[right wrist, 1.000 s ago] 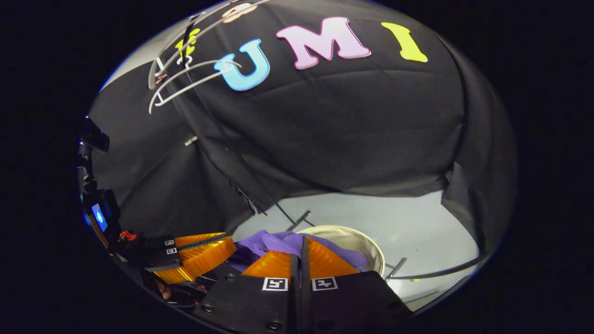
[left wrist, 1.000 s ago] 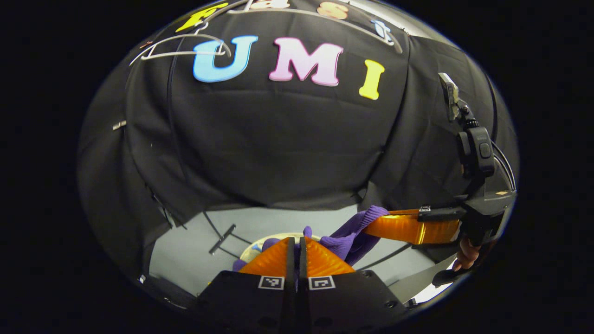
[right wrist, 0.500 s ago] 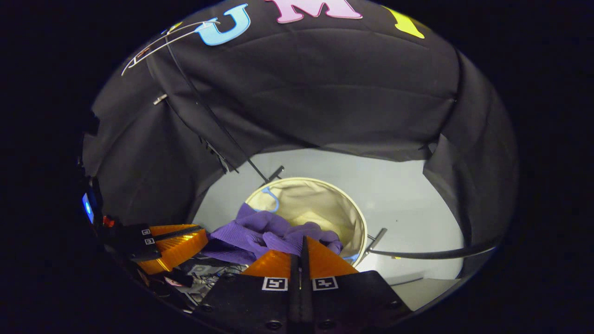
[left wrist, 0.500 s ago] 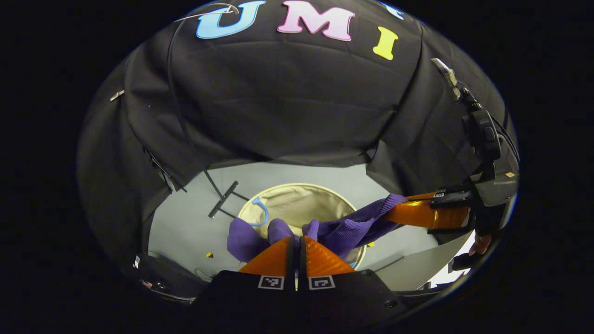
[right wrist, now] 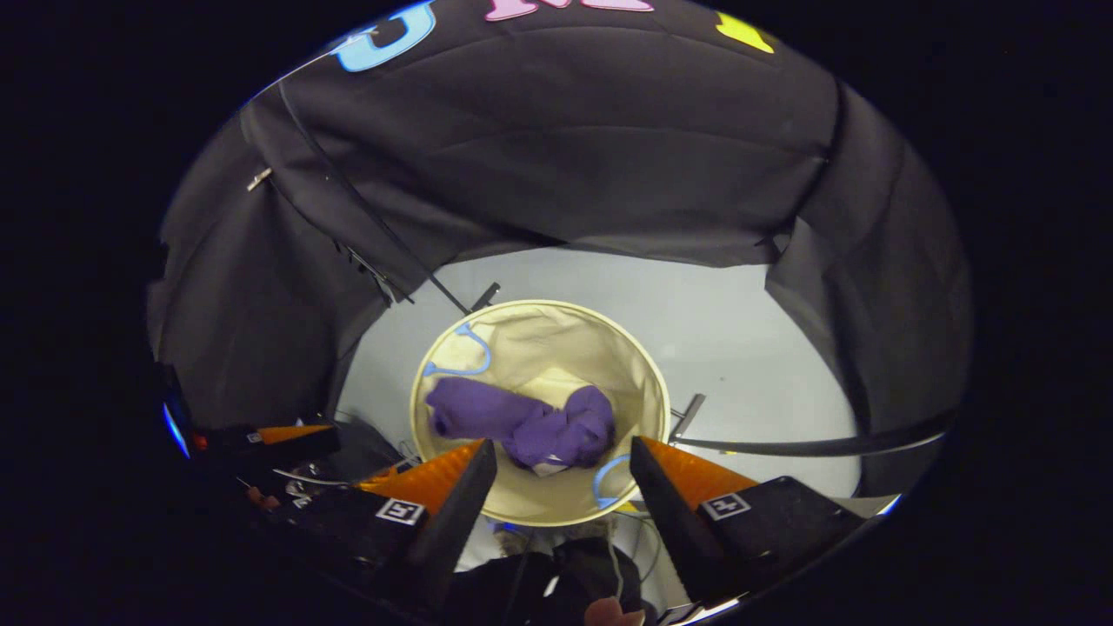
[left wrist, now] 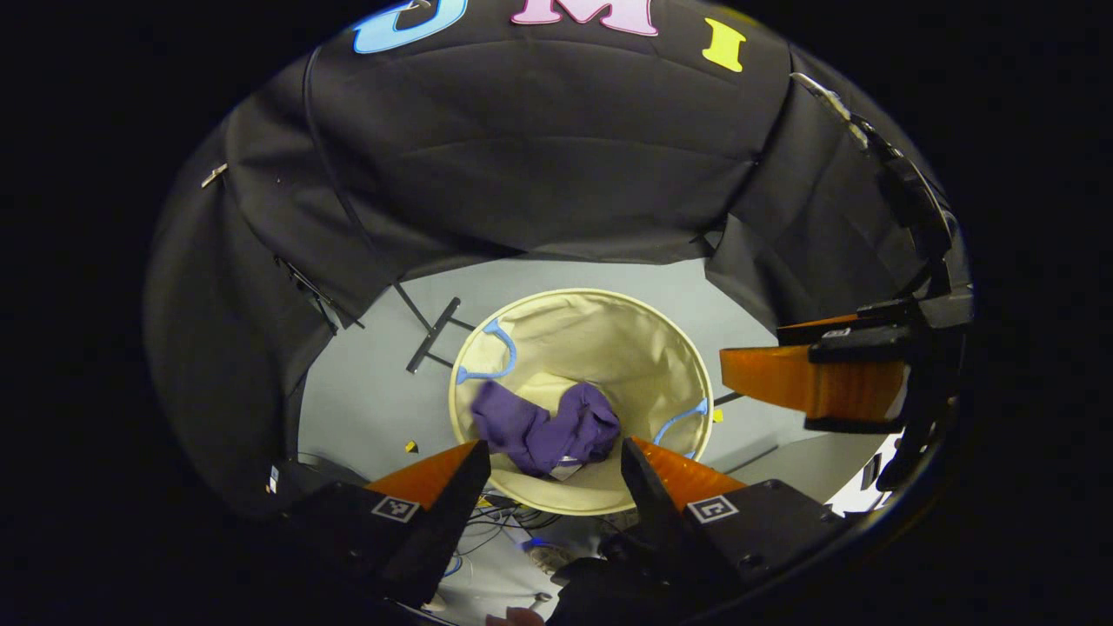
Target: Grasp the clothes on the hanger with both hands and then place them into the laundry hamper below.
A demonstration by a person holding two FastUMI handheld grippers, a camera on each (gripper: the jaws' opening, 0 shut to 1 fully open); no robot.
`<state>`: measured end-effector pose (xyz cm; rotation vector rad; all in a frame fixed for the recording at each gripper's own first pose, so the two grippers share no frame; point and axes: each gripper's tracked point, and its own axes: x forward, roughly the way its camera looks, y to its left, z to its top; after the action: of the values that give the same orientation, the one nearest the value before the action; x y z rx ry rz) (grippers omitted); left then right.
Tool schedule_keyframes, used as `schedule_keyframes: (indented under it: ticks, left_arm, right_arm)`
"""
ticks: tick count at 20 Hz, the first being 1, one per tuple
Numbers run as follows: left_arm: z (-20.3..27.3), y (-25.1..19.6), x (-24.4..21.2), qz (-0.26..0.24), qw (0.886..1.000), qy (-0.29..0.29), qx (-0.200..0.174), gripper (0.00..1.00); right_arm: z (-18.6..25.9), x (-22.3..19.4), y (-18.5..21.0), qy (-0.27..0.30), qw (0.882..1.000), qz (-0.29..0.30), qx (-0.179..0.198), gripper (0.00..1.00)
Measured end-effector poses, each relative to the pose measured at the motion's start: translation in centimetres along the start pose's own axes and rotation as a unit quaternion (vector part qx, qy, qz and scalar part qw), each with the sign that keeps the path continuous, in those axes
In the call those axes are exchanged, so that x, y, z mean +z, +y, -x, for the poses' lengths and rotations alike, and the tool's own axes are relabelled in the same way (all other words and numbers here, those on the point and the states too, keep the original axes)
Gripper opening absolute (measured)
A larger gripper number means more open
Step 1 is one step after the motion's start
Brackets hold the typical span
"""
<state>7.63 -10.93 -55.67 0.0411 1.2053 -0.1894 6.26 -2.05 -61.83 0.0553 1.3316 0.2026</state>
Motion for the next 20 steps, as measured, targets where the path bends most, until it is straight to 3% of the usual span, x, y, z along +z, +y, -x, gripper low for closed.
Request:
schedule_keyframes:
  ticks: [4, 7, 11, 14, 20]
  left_arm:
    - [1.3, 0.3, 0.0, 0.010, 1.000, -0.004, -0.002, 0.95]
    - [3.0, 0.2, 1.0, 0.020, 0.999, -0.025, -0.016, 0.96]
    - [7.4, 0.6, 4.3, 0.033, 0.994, -0.100, -0.021, 0.96]
    - [11.5, 1.0, 6.5, 0.029, 0.987, -0.157, -0.022, 0.96]
    - [20.0, 3.1, 9.6, 0.039, 0.967, -0.251, -0.018, 0.96]
  right_arm:
    - [0.8, 0.0, 0.6, -0.003, 1.000, -0.029, 0.007, 0.99]
    - [2.7, 1.7, 1.0, -0.054, 0.998, -0.029, 0.002, 0.99]
    - [7.6, 4.5, 2.3, -0.136, 0.991, -0.011, -0.015, 0.99]
    - [12.3, 7.1, 4.0, -0.192, 0.981, -0.015, -0.014, 0.99]
    - [22.0, 11.5, 5.9, -0.308, 0.950, -0.019, -0.045, 0.99]
